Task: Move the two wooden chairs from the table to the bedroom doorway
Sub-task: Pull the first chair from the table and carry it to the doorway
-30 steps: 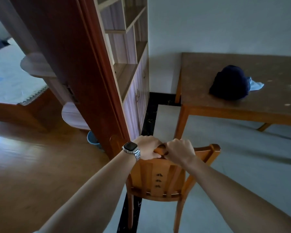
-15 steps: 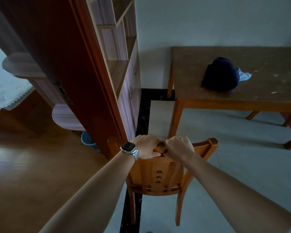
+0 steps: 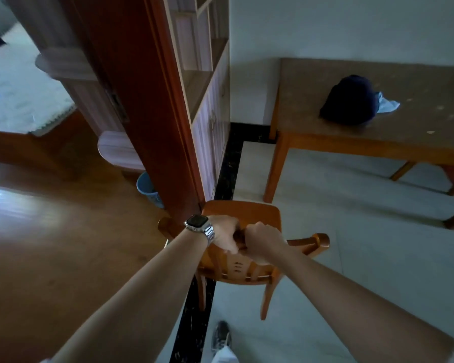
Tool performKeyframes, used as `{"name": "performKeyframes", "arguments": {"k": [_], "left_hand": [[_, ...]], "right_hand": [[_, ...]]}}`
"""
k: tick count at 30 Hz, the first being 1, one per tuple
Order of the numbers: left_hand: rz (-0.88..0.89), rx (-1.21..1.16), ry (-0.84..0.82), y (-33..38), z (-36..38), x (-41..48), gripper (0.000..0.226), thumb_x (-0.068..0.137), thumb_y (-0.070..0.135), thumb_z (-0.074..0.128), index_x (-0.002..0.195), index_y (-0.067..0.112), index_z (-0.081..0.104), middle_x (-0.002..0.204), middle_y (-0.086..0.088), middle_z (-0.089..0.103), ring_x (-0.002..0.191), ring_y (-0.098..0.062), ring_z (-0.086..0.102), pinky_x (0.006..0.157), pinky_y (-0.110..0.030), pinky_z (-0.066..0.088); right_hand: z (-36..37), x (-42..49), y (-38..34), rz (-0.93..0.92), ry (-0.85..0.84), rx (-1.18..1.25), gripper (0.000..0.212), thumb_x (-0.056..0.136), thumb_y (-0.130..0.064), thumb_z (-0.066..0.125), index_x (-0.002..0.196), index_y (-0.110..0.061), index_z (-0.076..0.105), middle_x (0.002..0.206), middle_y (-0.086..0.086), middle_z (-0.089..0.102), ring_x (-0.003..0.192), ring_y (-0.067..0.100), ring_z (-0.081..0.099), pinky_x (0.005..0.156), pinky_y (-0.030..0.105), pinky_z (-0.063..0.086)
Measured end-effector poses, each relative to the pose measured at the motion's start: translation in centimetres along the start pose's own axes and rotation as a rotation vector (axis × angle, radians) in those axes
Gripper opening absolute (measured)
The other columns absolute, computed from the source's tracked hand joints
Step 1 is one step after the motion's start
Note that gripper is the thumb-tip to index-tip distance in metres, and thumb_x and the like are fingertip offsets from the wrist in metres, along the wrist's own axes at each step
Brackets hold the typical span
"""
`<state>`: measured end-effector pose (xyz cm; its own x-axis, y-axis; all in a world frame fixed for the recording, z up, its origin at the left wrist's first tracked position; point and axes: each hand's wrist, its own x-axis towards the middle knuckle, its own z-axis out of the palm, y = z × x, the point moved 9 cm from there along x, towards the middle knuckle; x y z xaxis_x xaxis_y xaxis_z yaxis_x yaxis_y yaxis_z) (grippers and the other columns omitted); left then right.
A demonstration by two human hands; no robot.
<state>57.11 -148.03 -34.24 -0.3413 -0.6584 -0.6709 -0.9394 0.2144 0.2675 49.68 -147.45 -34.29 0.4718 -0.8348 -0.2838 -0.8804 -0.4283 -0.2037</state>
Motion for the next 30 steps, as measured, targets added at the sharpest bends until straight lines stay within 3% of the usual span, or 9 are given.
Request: {"name": "performKeyframes", "arguments": {"k": [5, 8, 11, 15, 18, 22, 24, 27, 30], "left_hand": [[-0.045, 0.020, 0.028, 0.3, 4.5, -2.5, 0.023, 0.082, 0.033, 0.080, 0.083, 0.022, 0.061, 0.078, 0.005, 0.063, 0.068, -0.016, 0.061, 0.057, -0.030, 0.049], [-0.061, 0.000, 0.035, 0.2, 7.3, -2.9, 0.030, 0.079, 0.034, 0.082, 0.079, 0.026, 0.054, 0.079, 0.006, 0.059, 0.068, -0.014, 0.058, 0.057, -0.030, 0.047], [-0.060, -0.028, 0.013, 0.3, 10.3, -3.4, 0.022, 0.080, 0.033, 0.081, 0.090, 0.018, 0.069, 0.076, 0.004, 0.065, 0.069, -0.015, 0.062, 0.058, -0.028, 0.050], [-0.060, -0.031, -0.005, 0.3, 13.6, -4.1, 0.033, 0.082, 0.030, 0.081, 0.110, 0.016, 0.072, 0.086, 0.001, 0.067, 0.082, -0.022, 0.066, 0.072, -0.034, 0.059], [-0.059, -0.028, -0.015, 0.4, 15.2, -4.4, 0.041, 0.082, 0.032, 0.082, 0.117, 0.015, 0.069, 0.096, -0.001, 0.068, 0.093, -0.026, 0.070, 0.085, -0.040, 0.063], [-0.063, -0.061, -0.018, 0.3, 15.8, -4.9, 0.043, 0.083, 0.035, 0.082, 0.118, 0.016, 0.067, 0.102, -0.002, 0.069, 0.096, -0.025, 0.069, 0.085, -0.038, 0.062], [-0.049, -0.068, -0.032, 0.5, 15.1, -5.4, 0.048, 0.081, 0.044, 0.085, 0.115, 0.015, 0.067, 0.110, -0.005, 0.073, 0.101, -0.027, 0.071, 0.089, -0.042, 0.063], [-0.011, -0.139, 0.031, 0.3, 11.0, -7.3, 0.061, 0.081, 0.049, 0.086, 0.129, 0.020, 0.063, 0.127, 0.001, 0.068, 0.110, -0.019, 0.065, 0.092, -0.033, 0.055], [0.088, -0.298, 0.325, -0.1, 3.2, -11.1, 0.049, 0.094, 0.034, 0.077, 0.138, 0.021, 0.060, 0.127, 0.006, 0.064, 0.115, -0.015, 0.065, 0.090, -0.024, 0.051]], "right_hand": [[3.7, -3.6, -1.5, 0.020, -0.104, 0.146, 0.021, 0.087, -0.034, 0.074, 0.087, -0.016, 0.064, 0.072, -0.001, 0.063, 0.063, 0.019, 0.064, 0.052, 0.030, 0.052], [5.8, -5.2, -2.3, 0.035, -0.125, 0.175, 0.022, 0.088, -0.034, 0.073, 0.084, -0.016, 0.061, 0.072, -0.001, 0.062, 0.061, 0.018, 0.064, 0.052, 0.030, 0.054], [8.2, -6.8, -3.1, 0.053, -0.190, 0.177, 0.021, 0.090, -0.033, 0.072, 0.085, -0.016, 0.060, 0.073, 0.000, 0.063, 0.062, 0.021, 0.064, 0.055, 0.034, 0.057], [10.4, -8.7, -3.9, 0.063, -0.223, 0.208, 0.009, 0.094, -0.024, 0.068, 0.090, -0.016, 0.066, 0.074, -0.001, 0.063, 0.062, 0.021, 0.063, 0.048, 0.027, 0.044], [11.6, -10.0, -4.4, 0.073, -0.209, 0.211, 0.016, 0.095, -0.030, 0.068, 0.100, -0.014, 0.070, 0.079, 0.000, 0.067, 0.065, 0.022, 0.066, 0.054, 0.030, 0.052], [12.1, -10.3, -4.4, 0.104, -0.207, 0.234, 0.018, 0.094, -0.032, 0.071, 0.093, -0.014, 0.069, 0.074, -0.001, 0.065, 0.065, 0.022, 0.068, 0.057, 0.033, 0.057], [11.7, -10.2, -4.4, 0.080, -0.249, 0.265, 0.025, 0.087, -0.034, 0.078, 0.099, -0.013, 0.071, 0.087, 0.002, 0.072, 0.078, 0.025, 0.072, 0.069, 0.036, 0.062], [8.5, -9.8, -4.2, 0.029, -0.208, 0.368, 0.066, 0.079, -0.044, 0.086, 0.133, -0.017, 0.060, 0.124, 0.000, 0.069, 0.108, 0.020, 0.067, 0.091, 0.034, 0.059], [0.4, -9.5, -2.5, 0.054, 0.104, 0.550, 0.064, 0.089, -0.053, 0.073, 0.139, -0.017, 0.056, 0.133, 0.002, 0.067, 0.109, 0.013, 0.065, 0.086, 0.024, 0.056]]}}
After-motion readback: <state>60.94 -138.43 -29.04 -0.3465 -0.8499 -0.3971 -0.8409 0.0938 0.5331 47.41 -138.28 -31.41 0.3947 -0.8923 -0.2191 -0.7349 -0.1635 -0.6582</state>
